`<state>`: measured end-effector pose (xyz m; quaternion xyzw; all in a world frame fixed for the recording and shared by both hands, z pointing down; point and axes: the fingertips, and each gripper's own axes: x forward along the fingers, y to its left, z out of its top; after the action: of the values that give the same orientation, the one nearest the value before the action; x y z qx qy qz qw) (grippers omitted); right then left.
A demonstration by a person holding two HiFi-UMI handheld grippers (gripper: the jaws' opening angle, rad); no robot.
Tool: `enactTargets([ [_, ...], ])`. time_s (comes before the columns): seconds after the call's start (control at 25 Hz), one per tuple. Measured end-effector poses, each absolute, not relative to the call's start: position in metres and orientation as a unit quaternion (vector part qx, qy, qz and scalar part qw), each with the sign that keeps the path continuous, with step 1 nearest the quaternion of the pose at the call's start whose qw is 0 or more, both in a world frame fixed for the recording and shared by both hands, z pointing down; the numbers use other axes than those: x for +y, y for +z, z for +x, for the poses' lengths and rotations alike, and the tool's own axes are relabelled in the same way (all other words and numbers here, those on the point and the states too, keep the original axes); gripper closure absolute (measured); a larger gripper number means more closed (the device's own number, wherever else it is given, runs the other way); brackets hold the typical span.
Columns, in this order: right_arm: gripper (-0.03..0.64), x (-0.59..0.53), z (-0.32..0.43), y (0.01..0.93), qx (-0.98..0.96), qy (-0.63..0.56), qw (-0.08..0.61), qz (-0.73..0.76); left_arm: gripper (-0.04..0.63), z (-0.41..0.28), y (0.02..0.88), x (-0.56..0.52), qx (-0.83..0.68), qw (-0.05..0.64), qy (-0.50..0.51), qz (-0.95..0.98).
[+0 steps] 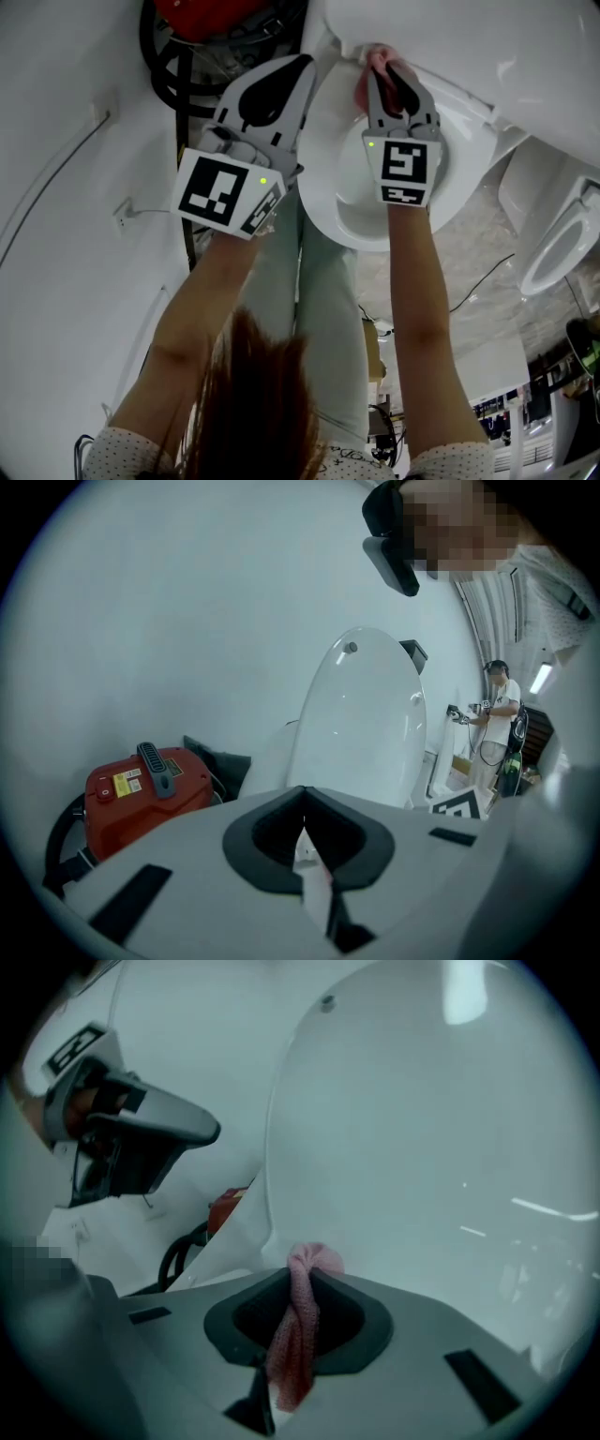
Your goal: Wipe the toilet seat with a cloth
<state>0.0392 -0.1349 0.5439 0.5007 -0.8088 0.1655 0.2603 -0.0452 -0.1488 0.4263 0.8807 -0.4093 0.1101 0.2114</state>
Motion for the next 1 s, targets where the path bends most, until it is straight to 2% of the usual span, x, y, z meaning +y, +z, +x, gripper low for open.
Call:
enactTargets([
  [1.0,0.554,-0.135,0.04,0.546,-0.811,0.117,0.299,0.489,0.595,-0.032,0.411,-0.145,-0.392,0.196,0.128,0.89],
])
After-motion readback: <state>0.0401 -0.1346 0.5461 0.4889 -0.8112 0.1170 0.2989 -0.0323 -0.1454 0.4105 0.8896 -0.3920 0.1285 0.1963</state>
